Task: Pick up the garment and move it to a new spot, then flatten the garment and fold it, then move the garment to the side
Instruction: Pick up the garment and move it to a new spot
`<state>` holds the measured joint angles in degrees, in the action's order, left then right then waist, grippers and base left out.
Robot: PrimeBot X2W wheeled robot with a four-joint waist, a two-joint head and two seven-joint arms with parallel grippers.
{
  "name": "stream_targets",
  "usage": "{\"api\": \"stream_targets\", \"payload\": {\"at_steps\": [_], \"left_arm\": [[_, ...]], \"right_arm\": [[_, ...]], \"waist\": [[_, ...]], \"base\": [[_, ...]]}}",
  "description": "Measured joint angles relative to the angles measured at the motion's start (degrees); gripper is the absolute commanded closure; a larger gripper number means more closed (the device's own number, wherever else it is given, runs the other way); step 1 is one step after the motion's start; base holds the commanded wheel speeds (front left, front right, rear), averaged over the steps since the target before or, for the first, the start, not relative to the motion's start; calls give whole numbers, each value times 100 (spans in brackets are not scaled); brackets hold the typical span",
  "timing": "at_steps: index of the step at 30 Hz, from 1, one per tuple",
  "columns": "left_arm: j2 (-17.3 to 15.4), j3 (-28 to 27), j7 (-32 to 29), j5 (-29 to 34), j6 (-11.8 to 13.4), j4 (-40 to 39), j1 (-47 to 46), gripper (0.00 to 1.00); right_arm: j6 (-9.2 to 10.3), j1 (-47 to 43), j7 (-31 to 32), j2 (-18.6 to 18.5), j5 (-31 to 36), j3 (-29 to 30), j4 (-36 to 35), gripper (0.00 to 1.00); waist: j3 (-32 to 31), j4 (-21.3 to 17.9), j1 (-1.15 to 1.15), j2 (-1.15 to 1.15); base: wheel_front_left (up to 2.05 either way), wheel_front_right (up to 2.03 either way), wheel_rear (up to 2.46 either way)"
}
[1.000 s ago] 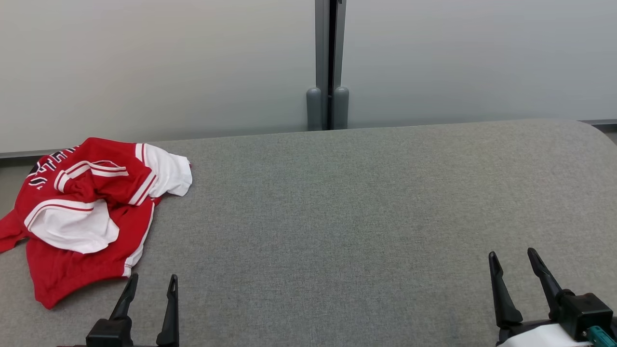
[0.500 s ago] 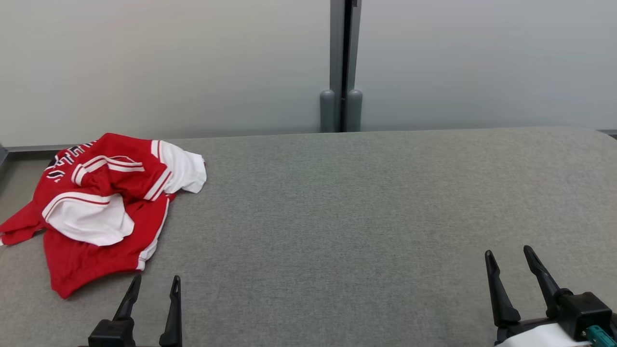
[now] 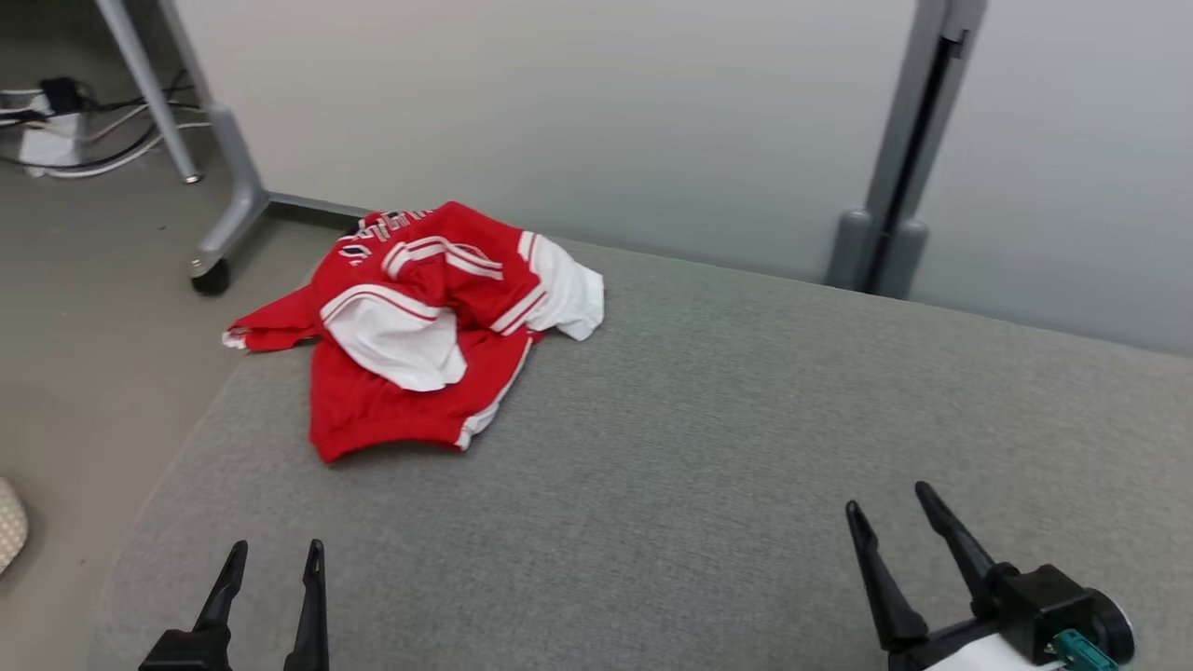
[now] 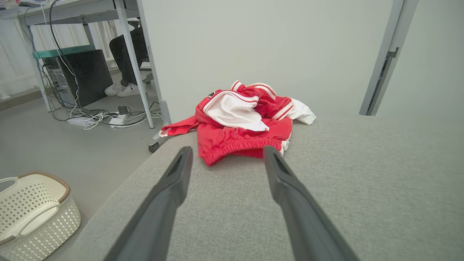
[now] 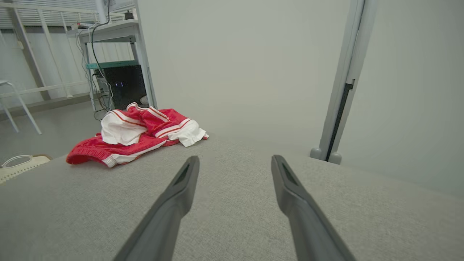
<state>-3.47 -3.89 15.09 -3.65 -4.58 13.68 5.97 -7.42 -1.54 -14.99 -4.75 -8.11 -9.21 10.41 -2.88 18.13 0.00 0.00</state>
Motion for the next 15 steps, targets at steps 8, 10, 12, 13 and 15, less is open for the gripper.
{"api": "stream_targets", "payload": {"at_steps": [8,10,12,13,15], "left_arm": [[12,-16,1,-276,-152,47,-129,0],[15,99,0,-422,-200,224,-349,0],[13,276,-53,-560,-243,377,-772,0],[18,344,-125,-658,-245,415,-1074,0],[13,475,-336,-888,-250,500,-1753,0]], "right_arm": [[-7,121,0,-67,-41,-275,1,0],[-7,174,0,-154,-41,-333,-57,0],[-7,350,-1,-320,-34,-378,-143,0],[-7,474,-1,-437,-13,-412,-186,0],[-7,800,-1,-697,31,-541,-252,0]], "waist": [[72,512,0,0],[192,501,0,0],[387,487,0,0],[517,478,0,0],[825,452,0,0]], "base": [[0,0,0],[0,0,0],[0,0,0],[0,0,0],[0,0,0]]}}
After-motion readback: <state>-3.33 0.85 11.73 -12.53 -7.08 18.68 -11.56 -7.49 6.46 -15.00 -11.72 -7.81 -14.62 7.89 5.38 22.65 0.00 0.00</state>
